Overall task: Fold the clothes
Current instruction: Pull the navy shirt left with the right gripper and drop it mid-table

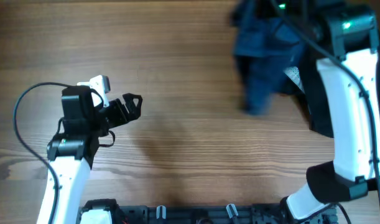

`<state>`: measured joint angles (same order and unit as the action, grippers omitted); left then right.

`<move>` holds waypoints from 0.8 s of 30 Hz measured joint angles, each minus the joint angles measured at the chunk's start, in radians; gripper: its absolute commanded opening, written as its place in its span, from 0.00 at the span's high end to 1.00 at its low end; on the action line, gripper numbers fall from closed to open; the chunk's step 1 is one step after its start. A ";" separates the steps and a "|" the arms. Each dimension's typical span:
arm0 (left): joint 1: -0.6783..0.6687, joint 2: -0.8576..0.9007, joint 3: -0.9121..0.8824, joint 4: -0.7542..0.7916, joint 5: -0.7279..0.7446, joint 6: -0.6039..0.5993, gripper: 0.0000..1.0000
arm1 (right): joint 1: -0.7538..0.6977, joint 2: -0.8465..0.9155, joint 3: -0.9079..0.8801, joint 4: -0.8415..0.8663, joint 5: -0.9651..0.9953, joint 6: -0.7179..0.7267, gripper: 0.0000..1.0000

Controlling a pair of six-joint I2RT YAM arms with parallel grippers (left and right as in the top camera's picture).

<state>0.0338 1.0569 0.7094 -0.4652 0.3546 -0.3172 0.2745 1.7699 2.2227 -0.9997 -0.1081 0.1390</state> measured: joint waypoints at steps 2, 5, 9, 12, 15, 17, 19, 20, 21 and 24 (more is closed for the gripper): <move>0.000 -0.059 0.000 -0.010 0.000 0.000 0.00 | 0.053 -0.001 0.002 0.015 0.008 0.025 0.96; 0.000 -0.112 0.000 -0.023 0.003 0.000 0.00 | 0.086 0.000 0.002 0.062 0.008 0.055 0.96; 0.000 -0.134 0.000 -0.026 0.029 0.000 0.00 | 0.109 0.000 0.003 0.069 0.008 0.084 0.96; -0.004 -0.131 0.000 -0.052 0.063 0.000 0.00 | 0.111 0.000 0.003 0.058 0.007 0.100 0.78; -0.007 -0.124 0.000 -0.066 0.066 0.006 0.00 | 0.111 0.000 0.003 -0.005 0.006 0.109 0.42; -0.005 -0.124 0.001 -0.067 0.058 0.008 0.00 | 0.111 0.000 0.003 -0.082 0.000 0.113 0.28; 0.005 -0.125 0.006 -0.075 0.035 0.012 0.00 | 0.111 0.013 0.006 -0.173 -0.019 0.117 0.25; 0.012 -0.125 0.011 -0.089 0.020 0.013 0.00 | 0.111 0.028 0.007 -0.218 -0.034 0.122 0.24; 0.028 -0.127 0.031 -0.123 -0.047 0.016 0.00 | 0.111 0.073 0.007 -0.254 -0.061 0.122 0.24; 0.032 -0.128 0.047 -0.179 -0.188 0.019 0.00 | 0.113 0.171 -0.014 -0.299 -0.149 0.105 0.23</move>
<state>0.0658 0.9287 0.7559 -0.6437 0.1665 -0.2977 0.3878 1.9408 2.2086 -1.2984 -0.2573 0.2443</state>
